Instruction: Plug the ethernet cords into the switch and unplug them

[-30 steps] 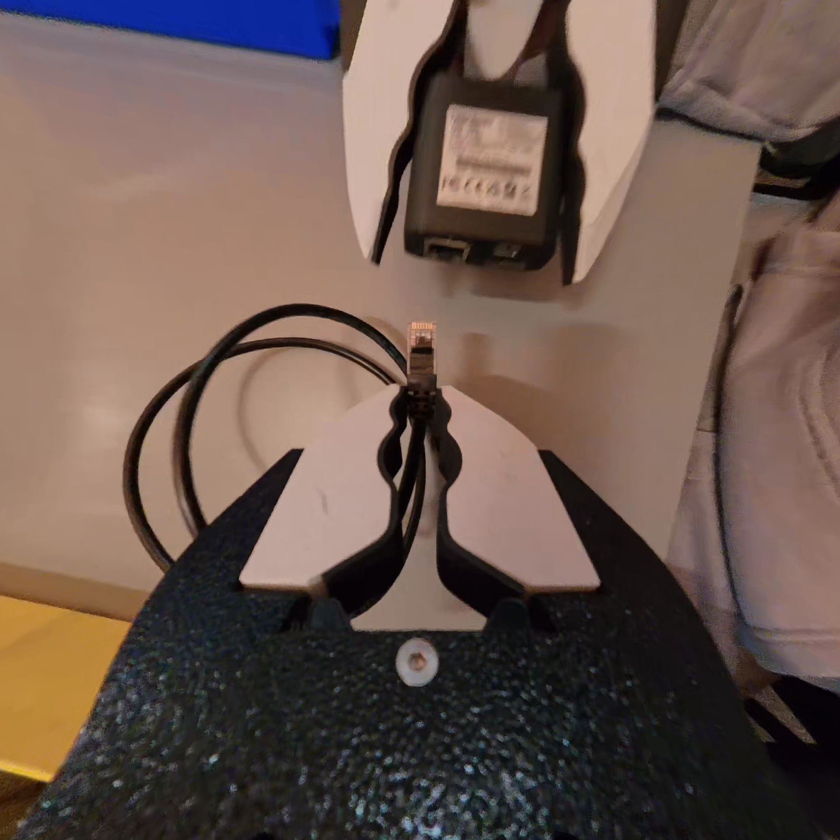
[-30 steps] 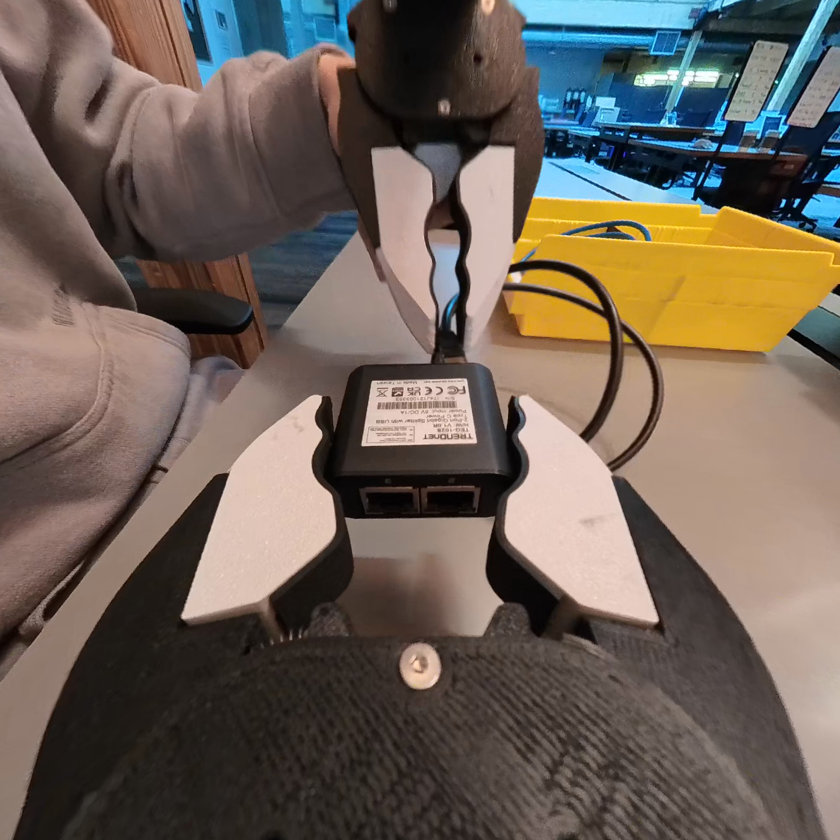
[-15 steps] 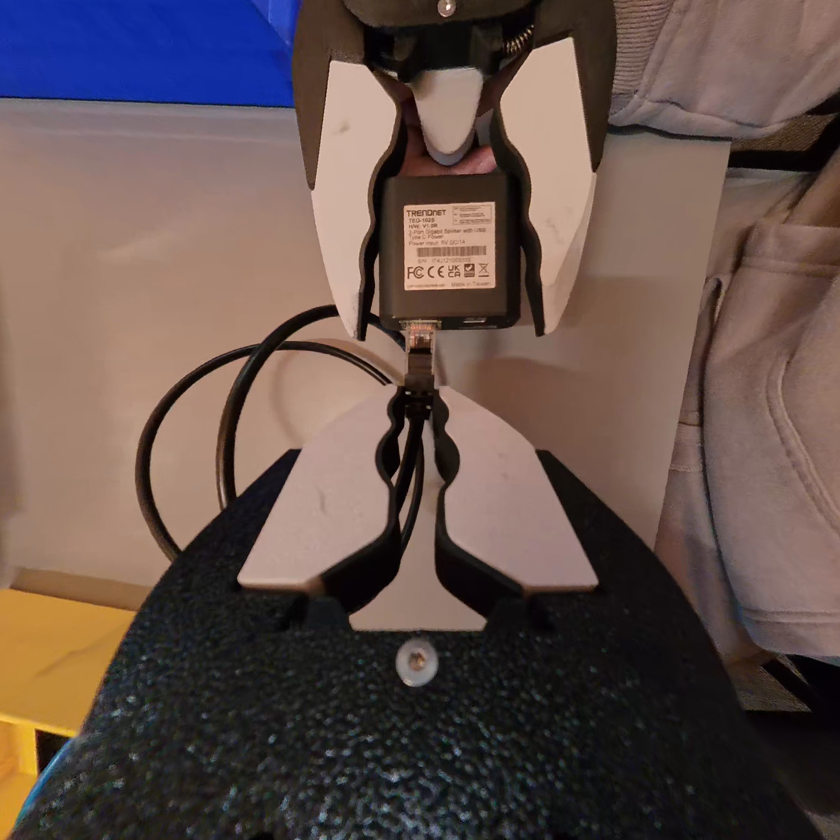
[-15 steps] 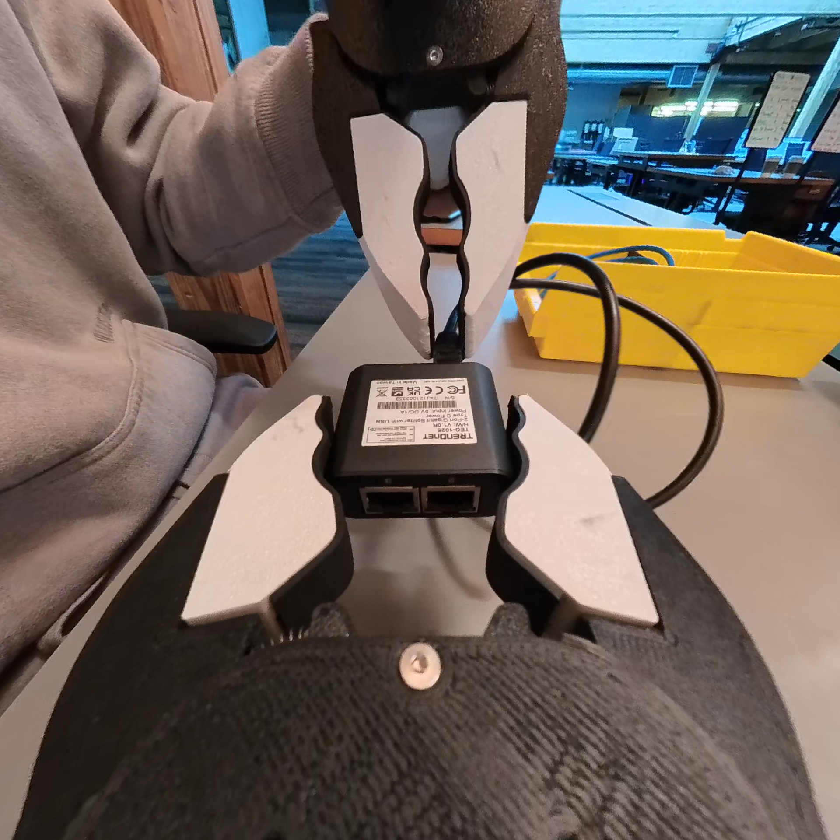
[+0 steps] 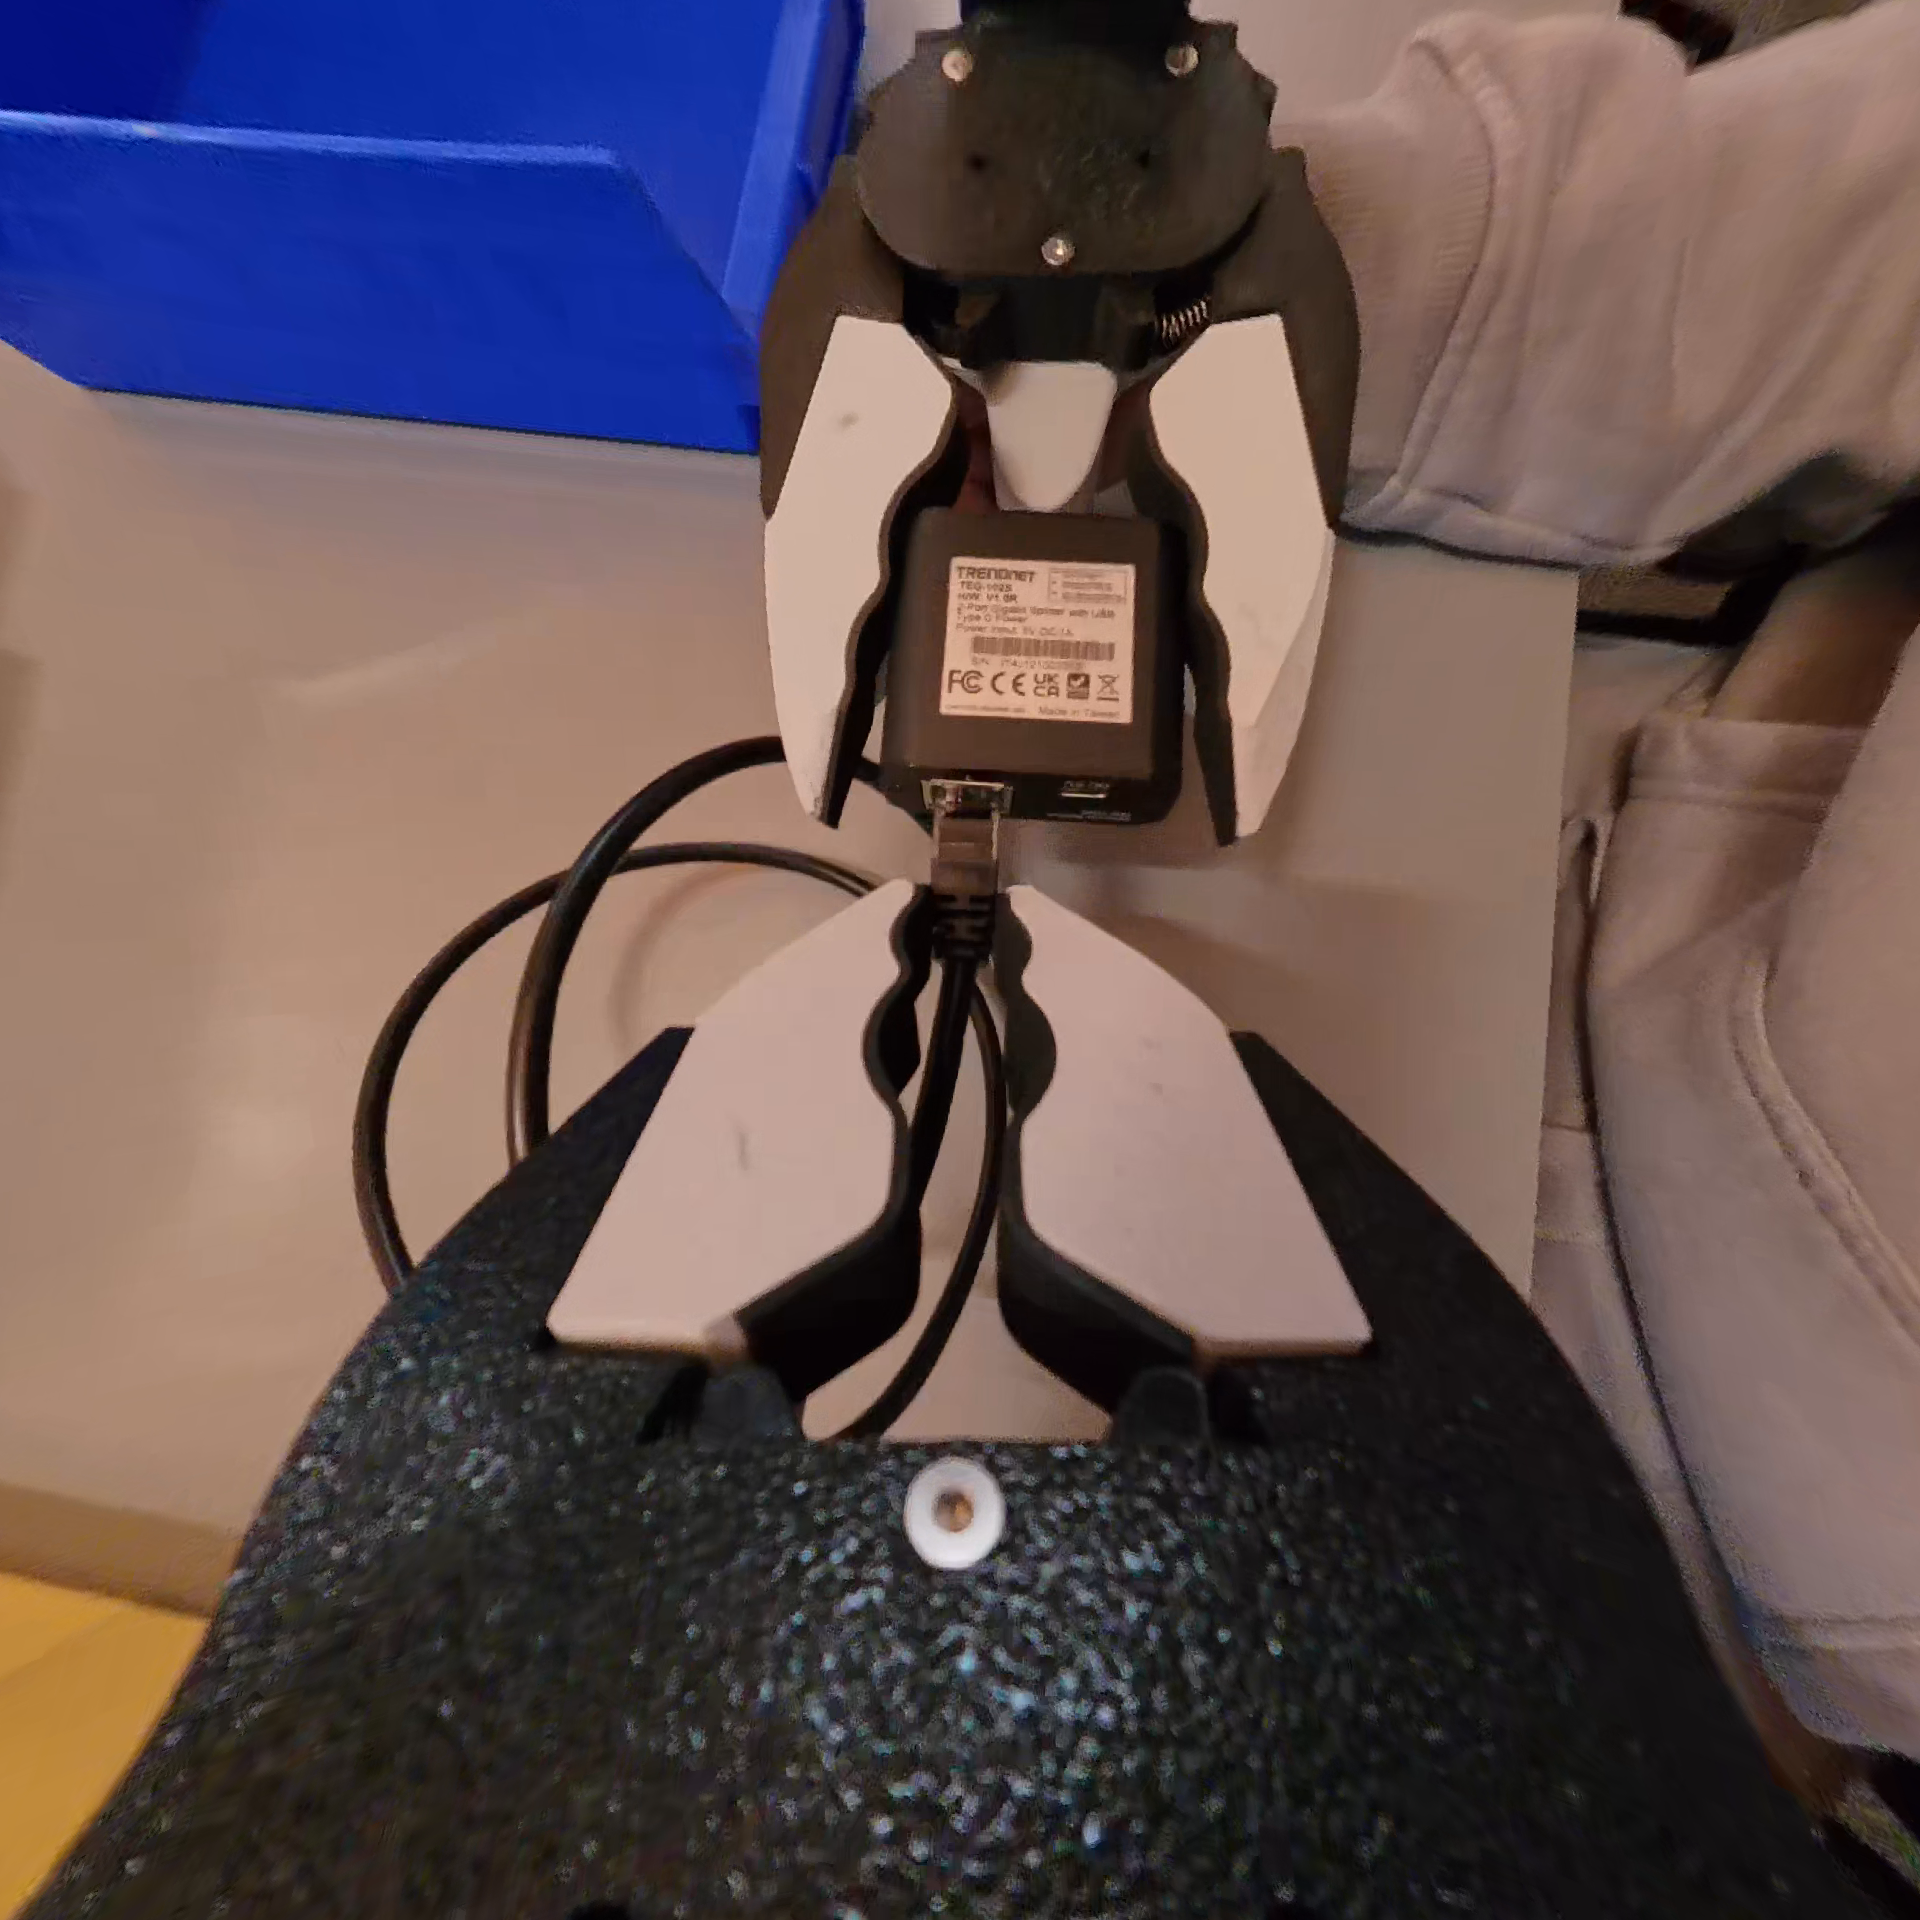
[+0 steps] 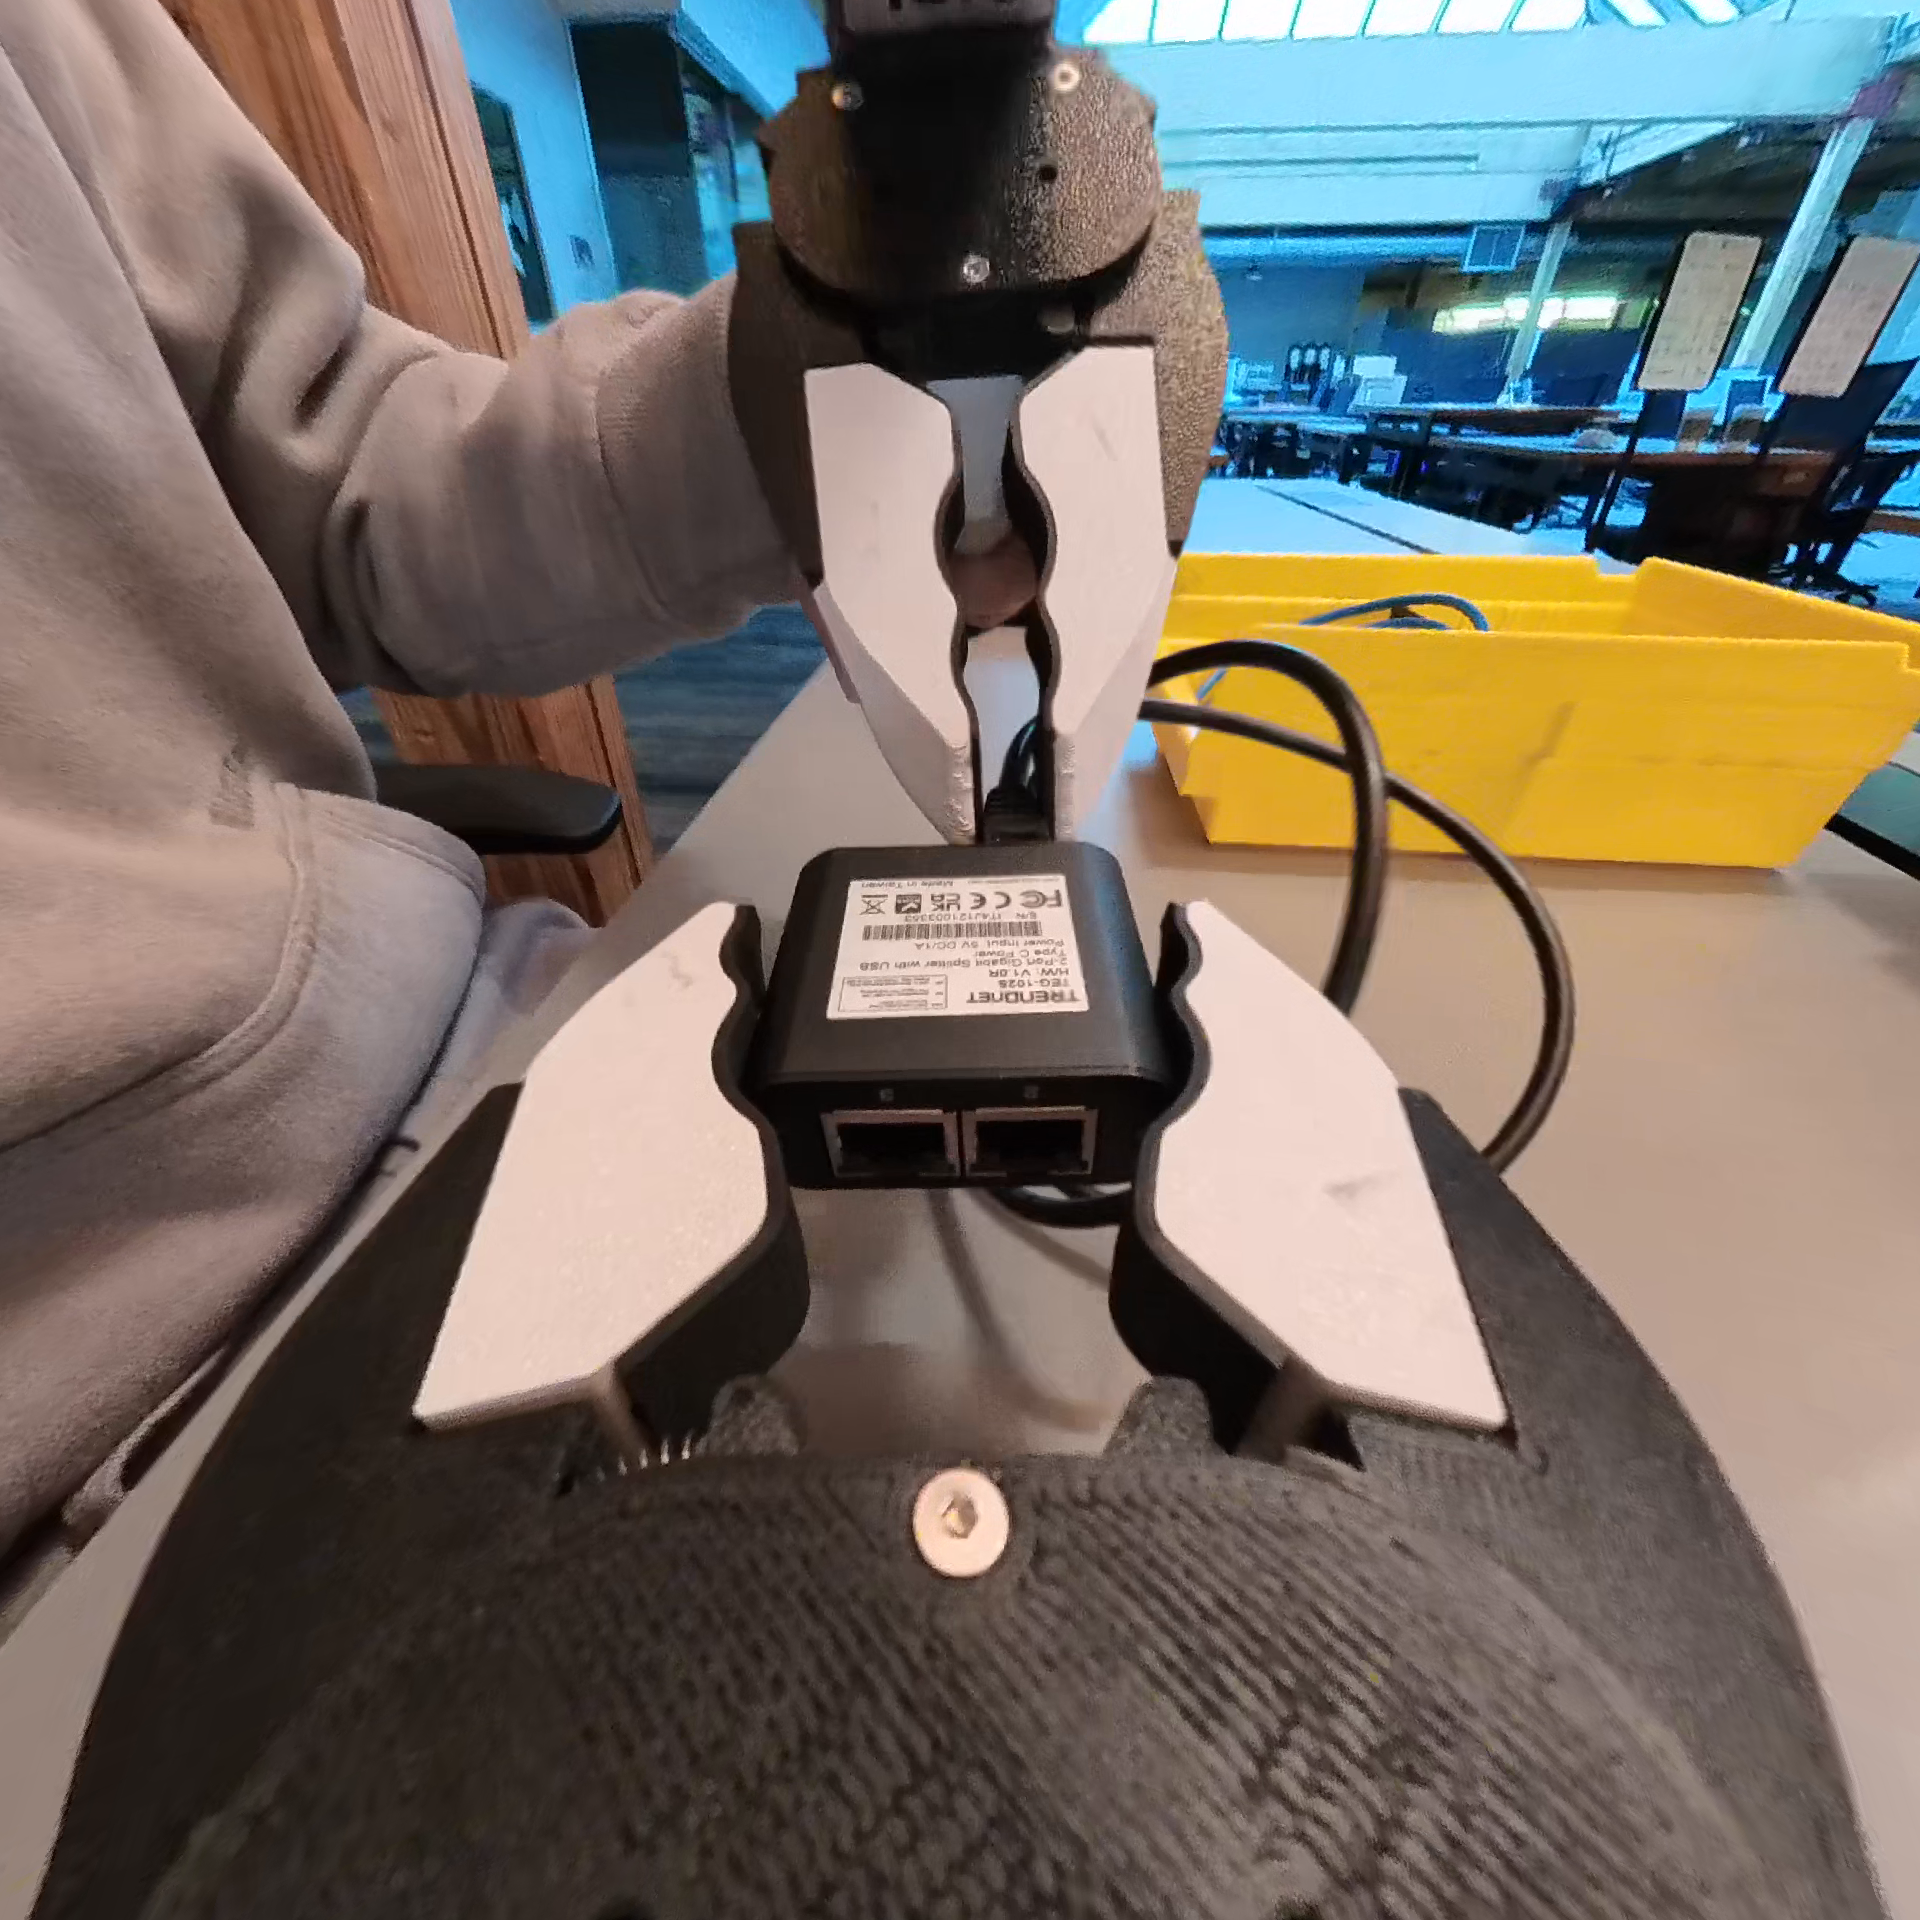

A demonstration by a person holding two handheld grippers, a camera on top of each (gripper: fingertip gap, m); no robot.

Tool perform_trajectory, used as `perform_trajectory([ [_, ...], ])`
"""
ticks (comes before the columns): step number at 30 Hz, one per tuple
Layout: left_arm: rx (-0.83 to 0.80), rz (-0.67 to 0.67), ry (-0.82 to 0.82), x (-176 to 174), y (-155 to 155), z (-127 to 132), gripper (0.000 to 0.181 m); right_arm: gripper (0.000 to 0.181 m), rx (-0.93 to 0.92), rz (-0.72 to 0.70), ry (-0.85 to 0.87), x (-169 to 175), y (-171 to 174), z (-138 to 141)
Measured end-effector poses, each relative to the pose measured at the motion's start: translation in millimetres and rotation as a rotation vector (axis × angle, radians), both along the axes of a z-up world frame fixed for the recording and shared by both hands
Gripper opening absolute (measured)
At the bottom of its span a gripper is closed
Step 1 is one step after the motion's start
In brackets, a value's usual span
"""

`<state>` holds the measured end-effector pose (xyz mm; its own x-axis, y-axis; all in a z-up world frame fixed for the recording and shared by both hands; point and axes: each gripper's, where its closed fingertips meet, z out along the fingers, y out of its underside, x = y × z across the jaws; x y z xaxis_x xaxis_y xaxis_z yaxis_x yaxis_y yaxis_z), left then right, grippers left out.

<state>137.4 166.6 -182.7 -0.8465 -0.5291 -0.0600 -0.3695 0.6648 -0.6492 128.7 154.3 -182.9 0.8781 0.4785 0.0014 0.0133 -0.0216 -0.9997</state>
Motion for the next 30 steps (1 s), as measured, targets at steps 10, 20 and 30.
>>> perform_trajectory([
  [10,-0.179,-0.024,-0.062,1,-5,6,0.009,0.074,0.018,0.019,0.044,-3,0,4],
  [20,-0.409,0.527,-0.252,41,41,51,0.046,0.074,0.099,-0.270,-0.176,25,19,8],
  [30,-1.326,0.590,0.431,4,6,25,0.038,0.074,0.157,-0.361,-0.149,24,35,18],
])
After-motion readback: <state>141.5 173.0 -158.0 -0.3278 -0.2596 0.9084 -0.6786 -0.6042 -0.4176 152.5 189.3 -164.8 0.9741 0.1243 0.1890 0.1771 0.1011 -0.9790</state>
